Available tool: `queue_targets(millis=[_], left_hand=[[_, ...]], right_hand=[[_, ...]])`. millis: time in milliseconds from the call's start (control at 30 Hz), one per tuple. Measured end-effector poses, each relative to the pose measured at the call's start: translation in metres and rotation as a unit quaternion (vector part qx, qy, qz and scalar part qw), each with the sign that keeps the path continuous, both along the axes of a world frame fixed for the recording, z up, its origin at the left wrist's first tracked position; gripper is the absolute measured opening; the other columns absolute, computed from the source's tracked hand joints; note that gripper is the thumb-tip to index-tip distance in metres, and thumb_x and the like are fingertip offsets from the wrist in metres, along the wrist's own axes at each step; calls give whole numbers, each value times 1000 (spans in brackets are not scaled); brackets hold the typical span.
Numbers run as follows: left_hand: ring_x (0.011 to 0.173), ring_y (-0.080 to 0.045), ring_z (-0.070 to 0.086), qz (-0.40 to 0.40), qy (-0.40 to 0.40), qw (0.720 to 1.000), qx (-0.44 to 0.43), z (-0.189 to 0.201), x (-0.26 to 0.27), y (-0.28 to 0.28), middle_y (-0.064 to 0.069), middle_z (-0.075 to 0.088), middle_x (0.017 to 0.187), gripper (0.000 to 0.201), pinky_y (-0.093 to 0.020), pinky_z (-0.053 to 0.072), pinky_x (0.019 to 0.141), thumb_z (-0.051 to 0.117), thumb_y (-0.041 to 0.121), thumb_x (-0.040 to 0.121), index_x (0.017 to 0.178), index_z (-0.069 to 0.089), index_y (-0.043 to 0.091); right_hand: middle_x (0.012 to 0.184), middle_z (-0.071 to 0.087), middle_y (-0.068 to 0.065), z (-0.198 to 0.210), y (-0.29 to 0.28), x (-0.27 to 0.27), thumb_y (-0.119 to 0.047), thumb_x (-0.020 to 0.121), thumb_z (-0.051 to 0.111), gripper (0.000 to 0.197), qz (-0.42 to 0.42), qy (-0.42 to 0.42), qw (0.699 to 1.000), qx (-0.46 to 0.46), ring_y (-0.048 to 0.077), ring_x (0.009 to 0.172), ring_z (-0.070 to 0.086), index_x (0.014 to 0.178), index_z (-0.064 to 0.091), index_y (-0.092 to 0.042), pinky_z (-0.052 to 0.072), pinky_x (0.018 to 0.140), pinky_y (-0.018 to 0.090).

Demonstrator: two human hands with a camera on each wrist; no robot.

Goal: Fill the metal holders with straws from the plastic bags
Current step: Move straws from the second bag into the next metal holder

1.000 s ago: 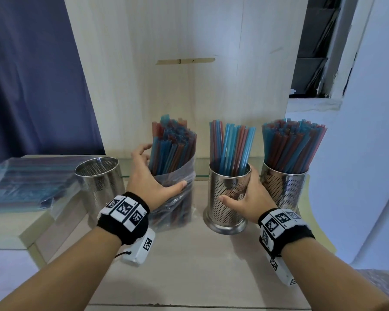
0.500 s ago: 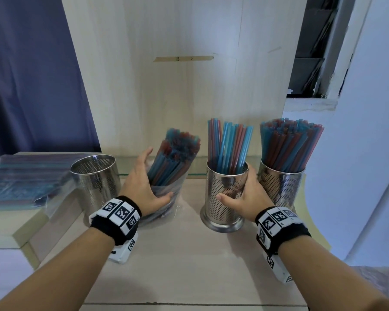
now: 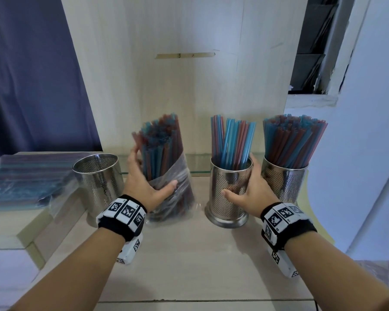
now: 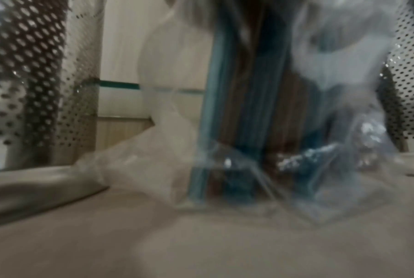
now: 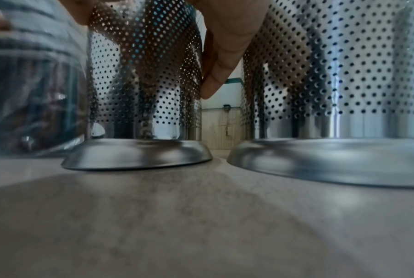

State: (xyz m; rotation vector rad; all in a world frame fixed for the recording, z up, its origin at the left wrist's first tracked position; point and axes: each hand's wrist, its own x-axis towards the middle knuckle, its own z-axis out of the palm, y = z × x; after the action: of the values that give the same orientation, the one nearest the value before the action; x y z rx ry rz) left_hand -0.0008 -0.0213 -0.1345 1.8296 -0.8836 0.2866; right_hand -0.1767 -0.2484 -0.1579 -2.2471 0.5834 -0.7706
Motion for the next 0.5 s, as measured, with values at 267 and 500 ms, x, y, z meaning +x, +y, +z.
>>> queue_targets(millis=[267, 500], left_hand=[[112, -27, 63, -12, 37, 995, 87, -3, 1, -9, -9, 61, 129, 129, -39, 47, 101, 88, 36, 66, 152, -9, 26], [107, -25, 64, -19, 24, 996, 86, -5, 5, -8, -5, 62, 119, 131, -36, 48, 96, 89, 35, 65, 152, -8, 26]], right_hand=[[160, 29, 3, 6, 6, -3, -51, 66, 86, 131, -2, -10, 1000, -25, 15, 143, 36, 154, -9, -32, 32, 118, 38], [151, 30, 16, 60, 58, -7, -62, 75, 66, 111, -31, -118, 937, -327, 27, 140, 27, 153, 12, -4, 24, 116, 40]])
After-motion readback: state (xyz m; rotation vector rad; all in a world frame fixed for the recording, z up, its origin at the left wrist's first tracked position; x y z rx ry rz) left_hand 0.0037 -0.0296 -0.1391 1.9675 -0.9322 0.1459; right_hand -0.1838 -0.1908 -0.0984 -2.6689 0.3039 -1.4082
